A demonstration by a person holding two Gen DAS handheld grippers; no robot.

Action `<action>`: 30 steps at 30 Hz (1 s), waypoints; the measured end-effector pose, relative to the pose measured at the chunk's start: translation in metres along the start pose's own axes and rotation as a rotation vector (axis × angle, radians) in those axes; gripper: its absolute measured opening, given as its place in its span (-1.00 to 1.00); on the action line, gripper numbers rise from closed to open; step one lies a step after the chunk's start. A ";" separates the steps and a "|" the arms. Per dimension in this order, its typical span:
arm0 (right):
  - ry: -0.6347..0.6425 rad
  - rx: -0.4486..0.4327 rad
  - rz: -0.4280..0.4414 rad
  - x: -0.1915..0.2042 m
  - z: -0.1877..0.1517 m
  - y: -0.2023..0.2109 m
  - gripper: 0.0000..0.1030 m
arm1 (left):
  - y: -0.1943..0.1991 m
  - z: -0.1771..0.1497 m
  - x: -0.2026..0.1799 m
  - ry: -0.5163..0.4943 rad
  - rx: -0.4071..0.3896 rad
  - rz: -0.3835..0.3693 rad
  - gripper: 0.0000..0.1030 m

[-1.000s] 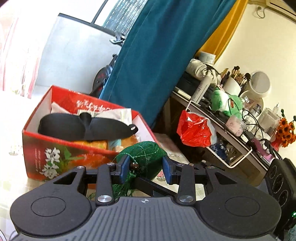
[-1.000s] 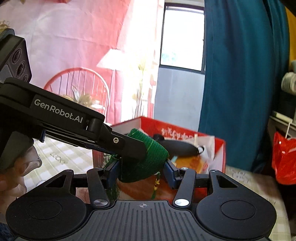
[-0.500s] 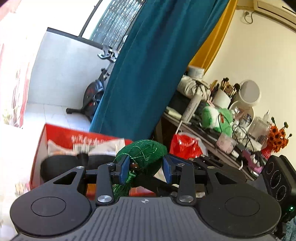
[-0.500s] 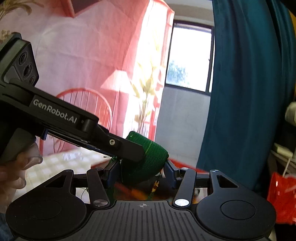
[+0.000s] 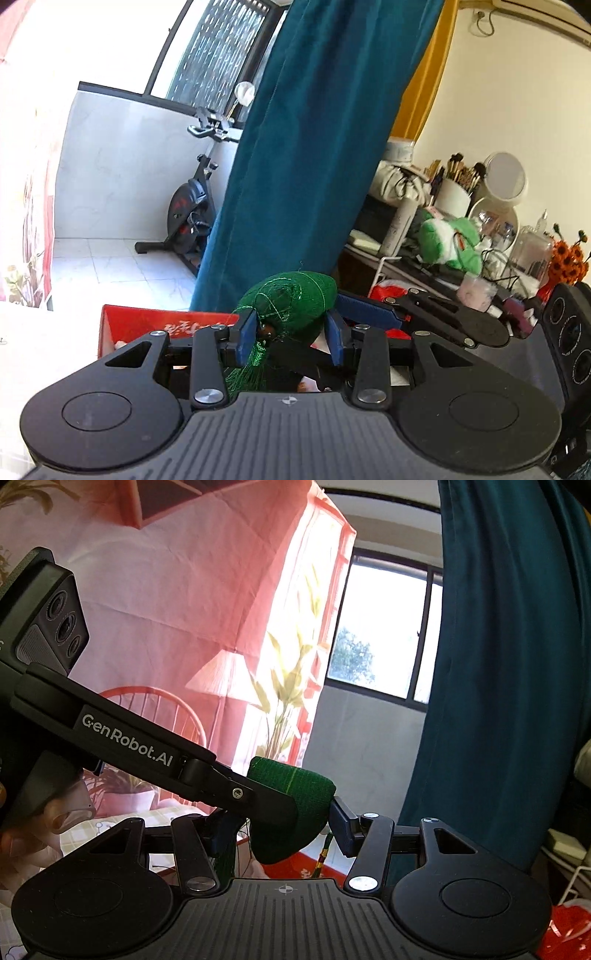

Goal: Organize soft objects
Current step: 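Lift the green mesh bundle with the left tool over the box, then open the left tool to release the green bundle into the box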

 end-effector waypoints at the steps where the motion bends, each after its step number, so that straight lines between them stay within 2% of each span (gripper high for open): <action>1: -0.001 0.007 0.002 0.002 -0.002 -0.006 -0.03 | -0.004 -0.002 0.004 0.005 0.010 0.000 -0.20; 12: -0.092 0.176 0.045 0.008 -0.053 -0.063 -0.03 | -0.050 -0.035 0.048 0.054 0.143 0.014 -0.20; 19: -0.145 0.265 0.064 0.012 -0.078 -0.080 -0.05 | -0.066 -0.055 0.066 0.105 0.182 0.016 -0.21; 30: -0.208 0.317 0.053 0.008 -0.092 -0.082 -0.04 | -0.063 -0.066 0.071 0.123 0.196 0.071 -0.20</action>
Point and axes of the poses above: each gripper's, at about its wrist camera, not at the fingertips, and y roughly against the way its jaws point, x to its left, z to its top, the point moved 6 cm from there along -y, roughly the way its jaws point, and after that the axes turned 11 degrees about x, right-handed, at the moved point
